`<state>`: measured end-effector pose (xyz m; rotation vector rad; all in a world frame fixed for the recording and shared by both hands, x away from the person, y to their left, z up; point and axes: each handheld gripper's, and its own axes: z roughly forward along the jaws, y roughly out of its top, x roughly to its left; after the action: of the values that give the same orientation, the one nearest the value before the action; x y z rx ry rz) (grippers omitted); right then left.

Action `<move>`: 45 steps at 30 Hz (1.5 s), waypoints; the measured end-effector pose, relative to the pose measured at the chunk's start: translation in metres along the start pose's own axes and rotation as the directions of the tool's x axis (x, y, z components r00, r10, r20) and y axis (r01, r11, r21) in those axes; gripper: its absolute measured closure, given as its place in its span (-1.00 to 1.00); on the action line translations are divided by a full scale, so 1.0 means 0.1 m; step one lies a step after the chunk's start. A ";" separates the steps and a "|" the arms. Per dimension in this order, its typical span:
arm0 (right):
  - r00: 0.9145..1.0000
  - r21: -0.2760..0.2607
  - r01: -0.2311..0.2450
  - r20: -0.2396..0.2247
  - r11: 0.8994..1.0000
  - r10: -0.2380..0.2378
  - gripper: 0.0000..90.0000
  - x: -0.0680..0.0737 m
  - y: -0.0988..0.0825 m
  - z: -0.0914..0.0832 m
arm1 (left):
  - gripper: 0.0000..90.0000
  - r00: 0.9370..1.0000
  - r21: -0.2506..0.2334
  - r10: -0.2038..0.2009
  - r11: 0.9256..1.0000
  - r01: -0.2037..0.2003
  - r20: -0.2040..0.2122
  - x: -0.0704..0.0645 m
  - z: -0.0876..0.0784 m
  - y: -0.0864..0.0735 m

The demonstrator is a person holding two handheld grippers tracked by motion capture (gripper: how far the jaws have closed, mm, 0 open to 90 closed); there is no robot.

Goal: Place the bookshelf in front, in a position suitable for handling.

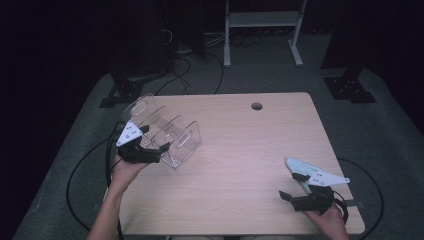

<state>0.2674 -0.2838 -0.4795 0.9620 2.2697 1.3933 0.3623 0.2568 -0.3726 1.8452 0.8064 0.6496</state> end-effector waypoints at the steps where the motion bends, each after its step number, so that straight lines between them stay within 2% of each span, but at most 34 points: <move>1: 1.000 0.006 -0.001 0.001 1.000 0.001 -0.67 0.01 0.01 0.01 | -0.97 1.000 0.005 -0.004 1.000 0.004 -0.005 0.04 0.01 0.01; 7: 1.000 0.012 0.002 -0.001 1.000 -0.002 -0.67 0.02 0.00 0.02 | -0.97 0.999 0.056 -0.015 0.998 0.017 -0.029 0.29 0.09 -0.01; 9: 1.000 0.009 0.000 0.000 1.000 0.000 -0.67 0.02 0.00 0.01 | -0.97 0.999 0.093 -0.022 0.995 0.026 -0.050 0.41 0.14 -0.06; 13: 1.000 0.008 -0.004 0.000 1.000 0.004 -0.67 0.02 -0.01 0.00 | -0.97 0.998 0.100 -0.042 0.994 0.047 -0.052 0.50 0.19 -0.09; 18: 1.000 0.008 -0.003 -0.001 1.000 0.003 -0.67 0.02 -0.01 0.00 | -0.97 0.998 0.134 -0.026 0.990 0.033 -0.055 0.55 0.25 -0.10; 27: 1.000 0.000 -0.012 0.000 1.000 0.012 -0.67 0.01 -0.02 -0.02 | -0.97 0.996 0.182 -0.047 0.981 0.061 -0.080 0.67 0.35 -0.18; 30: 1.000 -0.002 -0.017 -0.001 1.000 0.017 -0.67 0.00 -0.03 -0.02 | -0.97 0.996 0.213 -0.043 0.975 0.059 -0.080 0.68 0.38 -0.20; 31: 1.000 -0.002 -0.019 -0.001 1.000 0.019 -0.67 0.01 -0.03 -0.02 | -0.89 0.997 0.215 -0.038 0.975 0.052 -0.070 0.69 0.38 -0.21; 34: 1.000 -0.005 -0.015 -0.003 1.000 0.015 -0.67 0.01 -0.03 -0.02 | -0.88 0.997 0.212 -0.044 0.976 0.057 -0.066 0.69 0.40 -0.21; 37: 1.000 -0.003 -0.015 -0.004 1.000 0.015 -0.67 0.01 -0.03 -0.02 | -0.84 0.998 0.222 -0.032 0.974 0.045 -0.062 0.69 0.40 -0.21; 40: 1.000 -0.005 -0.013 -0.002 1.000 0.013 -0.67 0.01 -0.02 -0.03 | -0.83 0.997 0.214 -0.045 0.975 0.055 -0.055 0.70 0.40 -0.21; 45: 1.000 -0.027 -0.030 0.000 0.999 0.030 -0.66 -0.01 -0.02 -0.06 | -0.81 0.998 0.210 -0.041 0.977 0.048 -0.037 0.64 0.39 -0.19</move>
<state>0.2640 -0.2886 -0.4787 0.9914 2.2391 1.4320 0.4274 0.2895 -0.3998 2.0055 0.9664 0.5854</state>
